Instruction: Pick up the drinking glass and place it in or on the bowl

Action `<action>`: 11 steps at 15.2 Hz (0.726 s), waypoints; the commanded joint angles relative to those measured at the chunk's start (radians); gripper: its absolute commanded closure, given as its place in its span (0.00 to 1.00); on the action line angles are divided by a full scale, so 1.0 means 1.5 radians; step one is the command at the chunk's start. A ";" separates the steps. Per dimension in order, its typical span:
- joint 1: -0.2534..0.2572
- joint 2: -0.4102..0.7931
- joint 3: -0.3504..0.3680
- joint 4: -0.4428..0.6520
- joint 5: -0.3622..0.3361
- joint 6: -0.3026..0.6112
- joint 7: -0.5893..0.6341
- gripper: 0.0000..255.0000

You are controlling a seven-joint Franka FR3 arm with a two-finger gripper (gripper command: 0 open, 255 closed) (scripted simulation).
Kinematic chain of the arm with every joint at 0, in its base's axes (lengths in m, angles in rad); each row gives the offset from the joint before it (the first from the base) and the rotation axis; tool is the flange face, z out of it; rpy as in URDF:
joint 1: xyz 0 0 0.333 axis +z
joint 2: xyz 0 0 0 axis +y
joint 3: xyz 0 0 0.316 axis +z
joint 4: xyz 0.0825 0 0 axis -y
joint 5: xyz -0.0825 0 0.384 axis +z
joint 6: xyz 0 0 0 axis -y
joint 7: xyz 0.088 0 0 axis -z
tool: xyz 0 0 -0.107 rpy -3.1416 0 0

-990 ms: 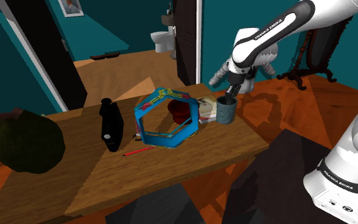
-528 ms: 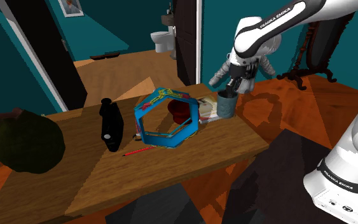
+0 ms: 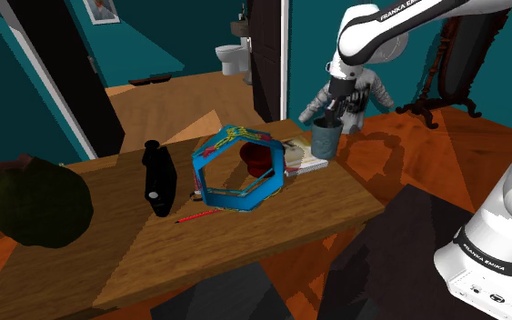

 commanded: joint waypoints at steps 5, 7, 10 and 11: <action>0.003 0.006 0.005 0.049 -0.002 -0.042 0.014 1.00; 0.010 0.051 0.012 0.103 0.003 -0.049 0.027 1.00; 0.020 0.120 0.022 0.188 0.006 -0.064 0.046 1.00; 0.023 0.143 0.025 0.219 0.007 -0.070 0.052 1.00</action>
